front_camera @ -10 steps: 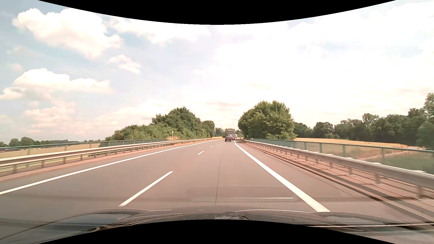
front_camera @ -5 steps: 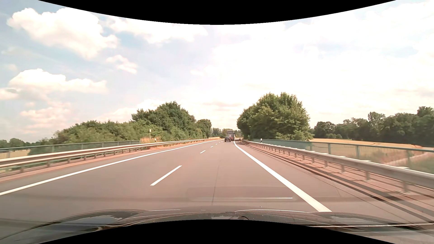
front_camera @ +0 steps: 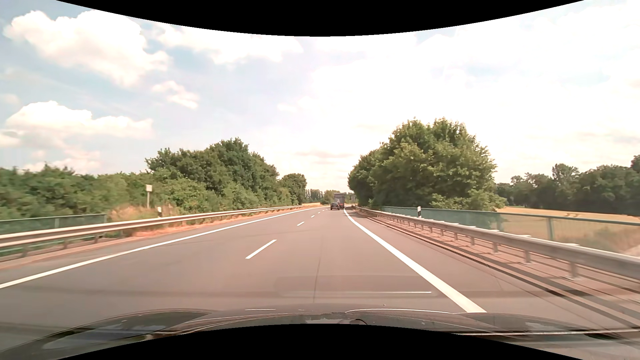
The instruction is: Follow the waypoints while adhering to traffic rules and regulations
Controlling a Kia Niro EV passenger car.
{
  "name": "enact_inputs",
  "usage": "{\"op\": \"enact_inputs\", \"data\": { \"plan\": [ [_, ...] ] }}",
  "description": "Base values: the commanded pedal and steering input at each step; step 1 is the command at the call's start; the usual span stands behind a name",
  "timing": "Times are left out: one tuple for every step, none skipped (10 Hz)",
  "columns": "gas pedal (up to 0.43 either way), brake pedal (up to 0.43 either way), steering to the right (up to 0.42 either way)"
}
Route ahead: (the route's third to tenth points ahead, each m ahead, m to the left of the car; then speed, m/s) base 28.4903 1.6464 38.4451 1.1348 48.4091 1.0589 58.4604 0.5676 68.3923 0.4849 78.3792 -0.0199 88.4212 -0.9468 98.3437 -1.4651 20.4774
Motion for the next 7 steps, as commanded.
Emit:
{"op": "enact_inputs", "data": {
  "plan": [
    [0.169, 0.0, 0.004],
    [0.169, 0.0, 0.004],
    [0.169, 0.0, 0.004],
    [0.169, 0.0, 0.004],
    [0.169, 0.0, 0.004],
    [0.169, 0.0, 0.004],
    [0.169, 0.0, 0.003]
  ]
}}
